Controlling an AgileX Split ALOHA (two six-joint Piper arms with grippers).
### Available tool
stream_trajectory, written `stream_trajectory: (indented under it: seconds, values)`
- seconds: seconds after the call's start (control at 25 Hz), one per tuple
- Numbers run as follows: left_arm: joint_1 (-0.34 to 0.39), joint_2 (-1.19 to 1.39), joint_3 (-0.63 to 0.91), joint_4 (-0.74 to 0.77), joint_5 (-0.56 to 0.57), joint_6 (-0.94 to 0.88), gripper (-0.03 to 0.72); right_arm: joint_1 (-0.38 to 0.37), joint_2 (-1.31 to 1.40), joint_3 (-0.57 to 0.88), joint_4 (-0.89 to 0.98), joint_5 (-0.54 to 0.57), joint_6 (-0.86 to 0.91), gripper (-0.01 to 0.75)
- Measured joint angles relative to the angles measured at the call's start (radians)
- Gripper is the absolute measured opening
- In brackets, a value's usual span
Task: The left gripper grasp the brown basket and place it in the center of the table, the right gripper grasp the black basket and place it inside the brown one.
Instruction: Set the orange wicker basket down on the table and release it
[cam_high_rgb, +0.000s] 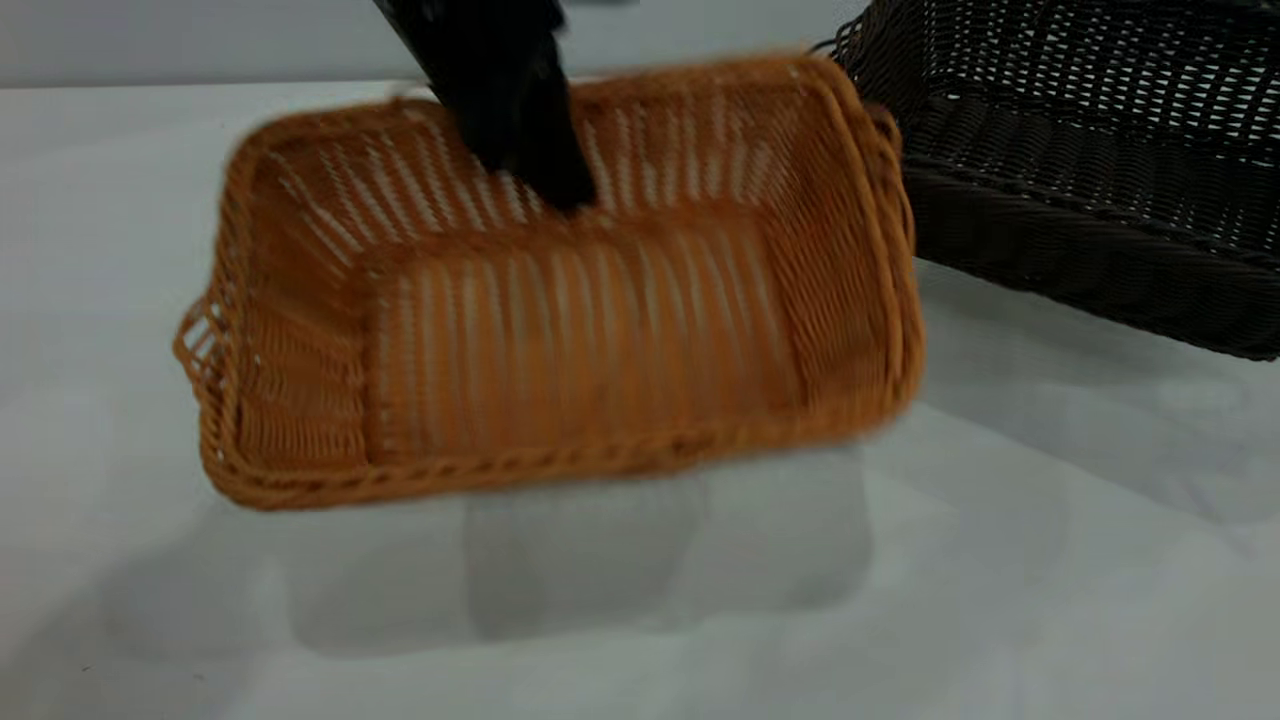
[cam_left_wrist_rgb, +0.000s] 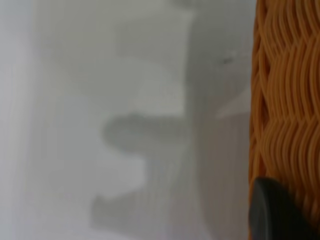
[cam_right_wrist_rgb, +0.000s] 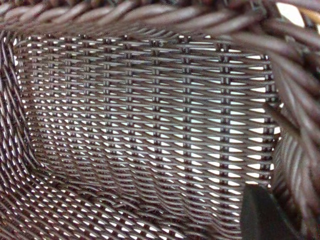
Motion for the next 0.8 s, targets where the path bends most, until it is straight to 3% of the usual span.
stream_trajectory:
  seconds: [0.28,0.4,0.64,0.8]
  values:
    - [-0.052,0.066,0.0,-0.036,-0.054,0.088,0.099,0.0,0.0,-0.023,-0.006,0.048,0.021,0.087]
    - [-0.071,0.082,0.0,-0.037,-0.073,0.09,0.137,0.0,0.0,-0.023,-0.006,0.061,0.021,0.087]
    - [-0.08,0.086,-0.006,-0.046,-0.097,0.067,0.387,0.0,-0.002,-0.023,-0.006,0.069,0.021,0.087]
    - [-0.079,0.076,-0.007,-0.046,-0.156,-0.077,0.532,0.0,-0.004,-0.023,0.0,0.077,0.021,0.087]
